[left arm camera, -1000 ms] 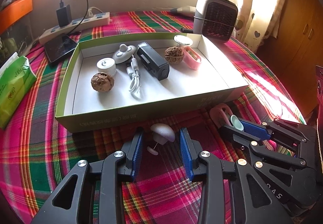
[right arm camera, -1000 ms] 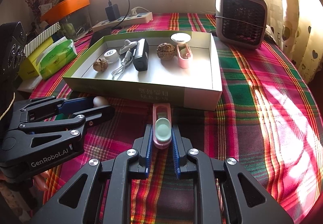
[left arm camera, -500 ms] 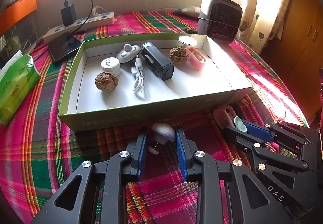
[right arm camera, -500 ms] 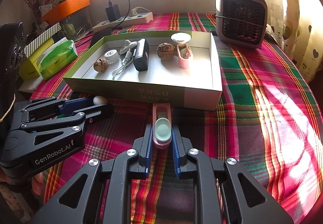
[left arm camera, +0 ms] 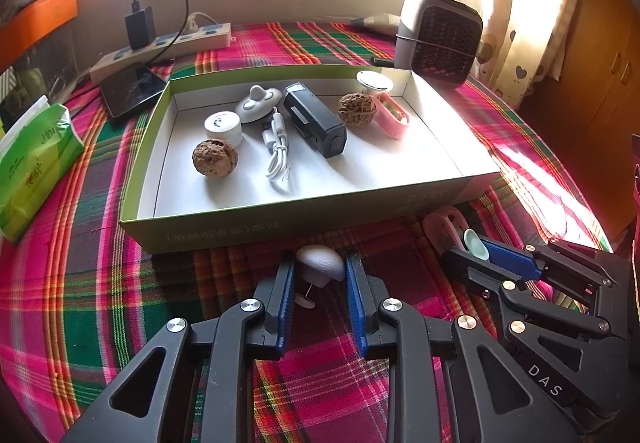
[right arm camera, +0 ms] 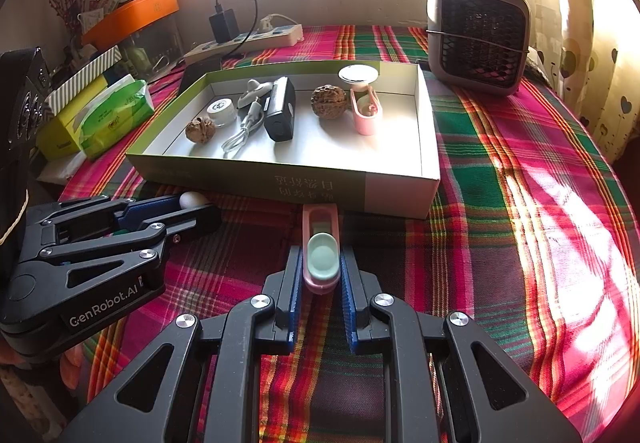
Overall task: Organize objects
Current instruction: 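Lift the white knob and pink holder and carry both toward the box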
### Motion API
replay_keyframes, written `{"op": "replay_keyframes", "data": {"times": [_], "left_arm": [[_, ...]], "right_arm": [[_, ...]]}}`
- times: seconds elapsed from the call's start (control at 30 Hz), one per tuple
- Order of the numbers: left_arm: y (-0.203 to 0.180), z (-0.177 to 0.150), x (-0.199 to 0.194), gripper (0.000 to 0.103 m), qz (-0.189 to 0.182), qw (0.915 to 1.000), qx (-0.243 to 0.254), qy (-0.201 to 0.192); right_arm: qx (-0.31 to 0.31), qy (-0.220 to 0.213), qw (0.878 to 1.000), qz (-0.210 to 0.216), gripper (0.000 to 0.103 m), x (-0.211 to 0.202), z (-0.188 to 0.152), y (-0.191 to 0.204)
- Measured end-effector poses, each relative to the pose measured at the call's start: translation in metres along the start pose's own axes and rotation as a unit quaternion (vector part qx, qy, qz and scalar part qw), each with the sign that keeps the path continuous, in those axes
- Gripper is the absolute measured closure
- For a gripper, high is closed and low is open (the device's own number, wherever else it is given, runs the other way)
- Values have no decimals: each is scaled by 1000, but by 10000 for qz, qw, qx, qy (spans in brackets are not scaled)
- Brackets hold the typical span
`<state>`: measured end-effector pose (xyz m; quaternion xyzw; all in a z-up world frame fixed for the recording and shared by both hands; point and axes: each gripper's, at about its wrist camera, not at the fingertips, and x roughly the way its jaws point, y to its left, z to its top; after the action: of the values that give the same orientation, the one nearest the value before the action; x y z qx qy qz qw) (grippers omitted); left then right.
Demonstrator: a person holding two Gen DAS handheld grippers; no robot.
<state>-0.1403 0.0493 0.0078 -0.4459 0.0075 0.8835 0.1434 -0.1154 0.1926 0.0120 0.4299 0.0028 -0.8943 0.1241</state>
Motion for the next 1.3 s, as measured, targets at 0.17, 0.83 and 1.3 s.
{"op": "replay_keyframes", "data": {"times": [0.17,0.83,1.3], "left_arm": [[0,-2,-1,81,-1,10000,-28,-4],[0,-4,-11,81,37,9999,-74,-116],[-3,2,-27,81,42,9994,-39,-338]], "right_arm": [[-10,-1,10000,-17,84,-1,0,3],[-67,-135,9999,66,85,-8,1,9],[-101,-285,9994,169,85,-19,8,14]]}}
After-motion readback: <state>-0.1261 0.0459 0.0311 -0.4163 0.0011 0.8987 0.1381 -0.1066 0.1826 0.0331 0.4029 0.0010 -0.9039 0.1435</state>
